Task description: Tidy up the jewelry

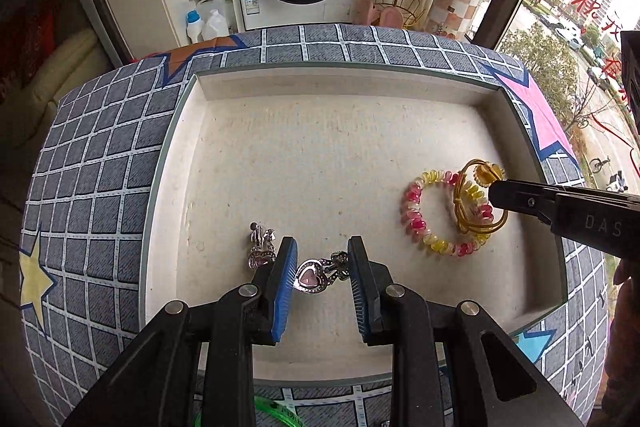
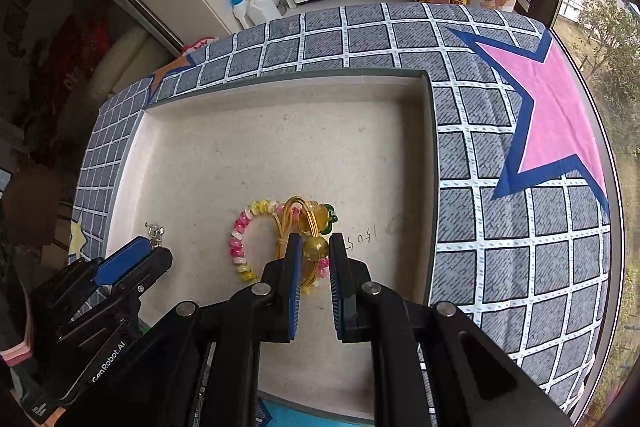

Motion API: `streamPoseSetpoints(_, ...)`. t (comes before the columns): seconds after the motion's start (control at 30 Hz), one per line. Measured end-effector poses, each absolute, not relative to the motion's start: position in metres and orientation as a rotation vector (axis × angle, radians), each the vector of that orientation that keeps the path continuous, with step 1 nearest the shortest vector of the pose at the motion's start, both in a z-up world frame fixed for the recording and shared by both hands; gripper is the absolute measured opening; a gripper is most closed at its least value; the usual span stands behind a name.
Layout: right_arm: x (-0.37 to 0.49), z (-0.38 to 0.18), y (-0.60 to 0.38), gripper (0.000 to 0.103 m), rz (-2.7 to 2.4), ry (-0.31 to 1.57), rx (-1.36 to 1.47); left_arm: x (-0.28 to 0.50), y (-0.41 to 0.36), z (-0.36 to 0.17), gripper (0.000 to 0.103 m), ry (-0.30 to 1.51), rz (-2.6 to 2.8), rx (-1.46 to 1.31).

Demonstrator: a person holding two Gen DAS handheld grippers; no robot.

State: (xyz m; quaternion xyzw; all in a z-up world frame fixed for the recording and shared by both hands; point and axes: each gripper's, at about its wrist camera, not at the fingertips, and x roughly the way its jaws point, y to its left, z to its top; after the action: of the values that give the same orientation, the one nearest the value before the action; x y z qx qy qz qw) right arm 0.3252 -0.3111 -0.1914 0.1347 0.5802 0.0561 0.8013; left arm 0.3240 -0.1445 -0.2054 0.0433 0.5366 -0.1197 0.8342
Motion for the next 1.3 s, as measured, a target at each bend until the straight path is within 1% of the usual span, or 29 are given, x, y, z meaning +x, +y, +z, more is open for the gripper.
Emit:
streamPoseSetpoints(0.3, 0.326, -0.200, -0.314, 0.015, 0.095, 1.264, 0.255, 0.323, -0.155, -0.220, 0.039, 1.155, -0.227, 0.191)
streamPoseSetpoints(0.37, 0.328, -0.201, -0.313, 0.023, 0.093, 1.271, 0.243, 0.323, -0.155, -0.220, 0.039, 1.154, -0.224, 0.197)
streamPoseSetpoints(0.4, 0.329, -0.203, -0.310, 0.037, 0.094, 1.279, 0.241, 0.323, -0.156, -0.221, 0.039, 1.156, -0.222, 0.201)
streamPoseSetpoints(0.43, 0.329, -0.203, -0.310, 0.045, 0.102, 1.275, 0.247, 0.324, -0.156, -0.220, 0.039, 1.156, -0.221, 0.203)
streamPoseSetpoints(0.63, 0.326, -0.195, -0.311, 0.047, 0.107, 1.255, 0.265, 0.322, -0.156, -0.218, 0.039, 1.147, -0.220, 0.200)
streamPoseSetpoints(0.67, 0.325, -0.192, -0.313, 0.048, 0.109, 1.246, 0.270, 0.322, -0.155, -0.216, 0.040, 1.146, -0.221, 0.197)
streamPoseSetpoints(0.7, 0.324, -0.189, -0.313, 0.052, 0.111, 1.238, 0.273, 0.322, -0.155, -0.216, 0.040, 1.146, -0.224, 0.190)
streamPoseSetpoints(0.73, 0.323, -0.186, -0.314, 0.054, 0.112, 1.230, 0.277, 0.322, -0.154, -0.214, 0.059, 1.146, -0.225, 0.183)
streamPoseSetpoints(0.77, 0.323, -0.182, -0.315, 0.055, 0.112, 1.223, 0.283, 0.322, -0.154, -0.213, 0.098, 1.142, -0.220, 0.176)
streamPoseSetpoints(0.8, 0.322, -0.179, -0.315, 0.055, 0.111, 1.216, 0.288, 0.320, -0.152, -0.209, 0.103, 1.119, -0.206, 0.167)
streamPoseSetpoints(0.87, 0.320, -0.174, -0.317, 0.055, 0.106, 1.206, 0.301, 0.317, -0.151, -0.200, 0.103, 1.074, -0.208, 0.157)
streamPoseSetpoints(1.03, 0.312, -0.162, -0.321, 0.056, 0.092, 1.188, 0.325, 0.315, -0.151, -0.194, 0.103, 1.079, -0.219, 0.166)
streamPoseSetpoints(1.07, 0.310, -0.161, -0.321, 0.058, 0.091, 1.186, 0.332, 0.313, -0.150, -0.191, 0.103, 1.077, -0.218, 0.165)
streamPoseSetpoints(1.13, 0.305, -0.157, -0.320, 0.068, 0.094, 1.180, 0.342, 0.310, -0.148, -0.187, 0.103, 1.076, -0.213, 0.163)
streamPoseSetpoints(1.3, 0.287, -0.149, -0.315, 0.070, 0.111, 1.178, 0.351, 0.297, -0.134, -0.179, 0.103, 1.104, -0.191, 0.150)
